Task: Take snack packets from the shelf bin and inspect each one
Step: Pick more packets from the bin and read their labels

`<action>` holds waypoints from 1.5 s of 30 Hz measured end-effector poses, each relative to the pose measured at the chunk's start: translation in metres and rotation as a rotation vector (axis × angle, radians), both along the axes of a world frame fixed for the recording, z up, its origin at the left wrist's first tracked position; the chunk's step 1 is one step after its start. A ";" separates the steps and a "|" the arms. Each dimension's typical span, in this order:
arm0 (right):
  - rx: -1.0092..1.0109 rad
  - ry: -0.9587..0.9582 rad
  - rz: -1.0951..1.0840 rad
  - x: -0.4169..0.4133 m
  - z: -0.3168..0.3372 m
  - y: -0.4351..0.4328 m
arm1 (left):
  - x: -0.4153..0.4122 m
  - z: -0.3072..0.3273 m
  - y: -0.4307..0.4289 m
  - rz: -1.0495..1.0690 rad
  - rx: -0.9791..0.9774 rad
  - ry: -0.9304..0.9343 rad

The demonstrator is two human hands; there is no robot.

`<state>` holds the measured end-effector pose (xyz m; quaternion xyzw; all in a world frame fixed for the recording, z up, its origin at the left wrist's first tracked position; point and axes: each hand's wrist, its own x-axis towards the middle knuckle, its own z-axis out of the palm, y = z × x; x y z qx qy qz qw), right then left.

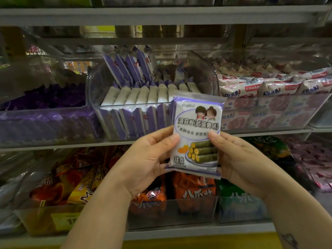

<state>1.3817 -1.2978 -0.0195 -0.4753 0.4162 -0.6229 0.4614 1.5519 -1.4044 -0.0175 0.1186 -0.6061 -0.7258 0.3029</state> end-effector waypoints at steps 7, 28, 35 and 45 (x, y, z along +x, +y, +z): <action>-0.101 -0.112 -0.094 0.002 0.001 -0.004 | 0.002 -0.001 -0.006 -0.080 -0.022 0.092; -0.206 -0.338 -0.185 0.016 0.005 -0.007 | -0.029 -0.017 0.012 0.318 -0.545 0.093; -0.281 -0.097 -0.280 0.008 0.004 -0.005 | -0.015 -0.011 0.004 0.248 -0.342 0.164; -0.320 -0.148 -0.381 0.005 0.005 -0.001 | -0.008 -0.010 0.006 0.657 -0.882 0.035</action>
